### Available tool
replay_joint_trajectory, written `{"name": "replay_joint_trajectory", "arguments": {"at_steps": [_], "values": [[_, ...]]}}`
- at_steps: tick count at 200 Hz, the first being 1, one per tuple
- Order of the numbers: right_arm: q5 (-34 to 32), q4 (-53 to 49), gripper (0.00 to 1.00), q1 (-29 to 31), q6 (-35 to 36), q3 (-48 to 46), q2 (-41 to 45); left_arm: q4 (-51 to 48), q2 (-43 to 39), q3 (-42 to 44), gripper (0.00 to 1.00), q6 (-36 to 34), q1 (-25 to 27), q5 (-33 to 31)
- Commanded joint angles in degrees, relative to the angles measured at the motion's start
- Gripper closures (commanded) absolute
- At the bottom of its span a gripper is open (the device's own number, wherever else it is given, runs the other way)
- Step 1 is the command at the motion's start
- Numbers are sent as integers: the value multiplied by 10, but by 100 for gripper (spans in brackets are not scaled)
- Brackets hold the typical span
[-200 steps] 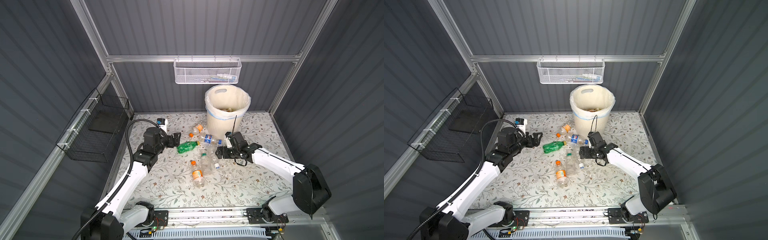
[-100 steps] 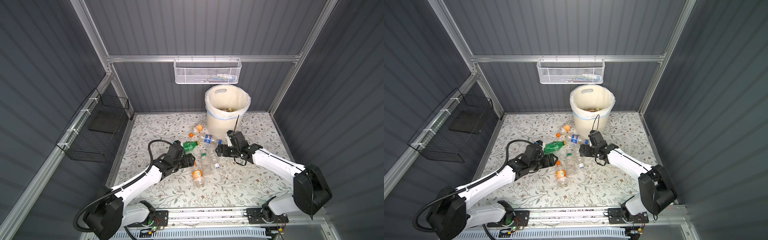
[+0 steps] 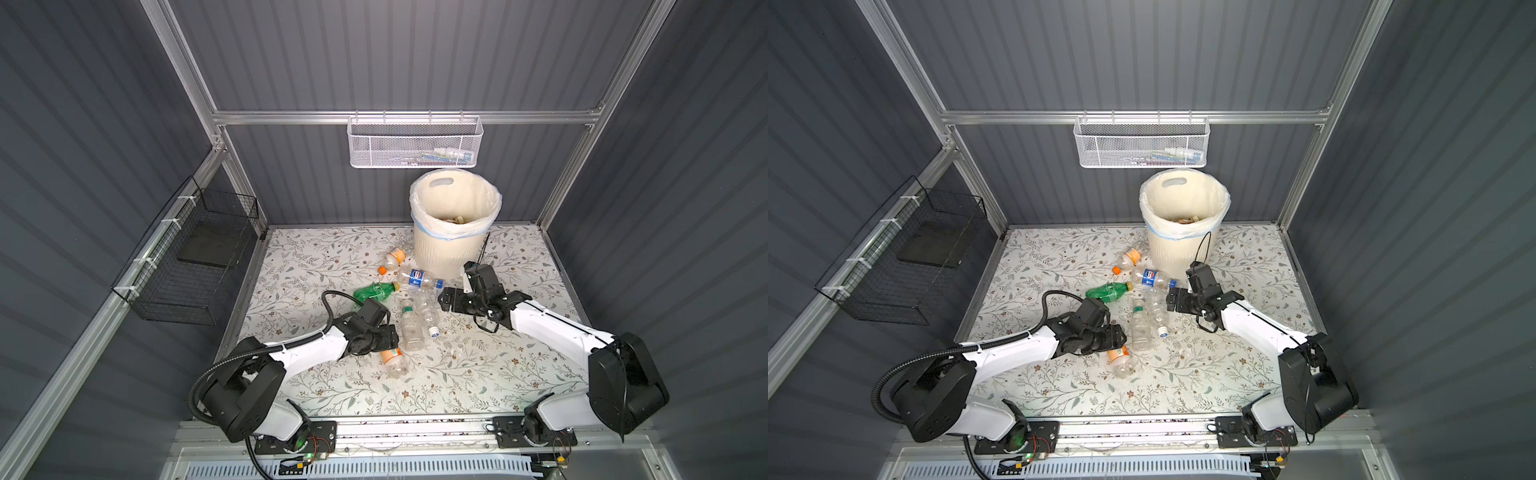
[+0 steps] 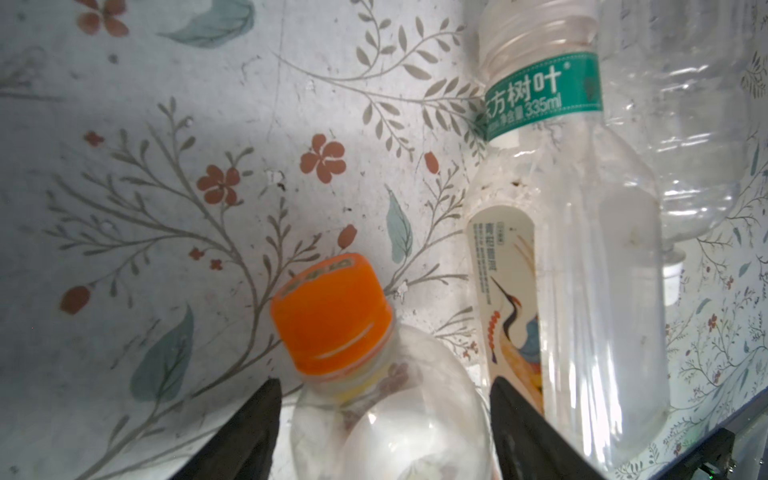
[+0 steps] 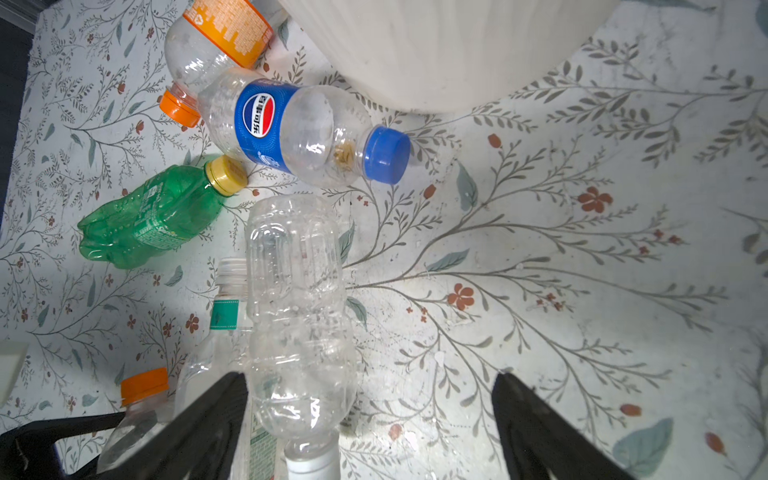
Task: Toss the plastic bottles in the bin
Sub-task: 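Grasp the orange-cap clear bottle with the left gripper and lift it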
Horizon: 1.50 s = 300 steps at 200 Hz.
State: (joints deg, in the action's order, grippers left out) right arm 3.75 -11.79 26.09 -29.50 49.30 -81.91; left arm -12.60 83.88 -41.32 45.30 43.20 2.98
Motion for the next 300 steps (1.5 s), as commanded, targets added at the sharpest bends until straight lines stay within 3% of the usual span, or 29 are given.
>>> {"name": "replay_joint_trajectory", "arguments": {"at_steps": [1,69,127,190,225,284,300], "values": [[8,15,6,-6,-6,-6,-3,-2,16,-8,27,4,3,5],[12,19,6,-15,-10,-14,-5,-8,1,-1,44,-7,2,-32],[10,6,6,-21,-7,-6,3,43,-92,19,46,-62,-7,-85],[-4,-19,7,-32,4,4,31,118,-224,19,43,-211,-45,-149],[-20,-35,7,-35,7,4,57,202,-278,16,43,-286,-86,-117],[-33,-43,7,-36,5,7,79,385,-324,-32,42,-431,-88,-102],[-31,-44,7,-36,4,6,88,430,-316,-68,42,-472,-89,-74]]}}
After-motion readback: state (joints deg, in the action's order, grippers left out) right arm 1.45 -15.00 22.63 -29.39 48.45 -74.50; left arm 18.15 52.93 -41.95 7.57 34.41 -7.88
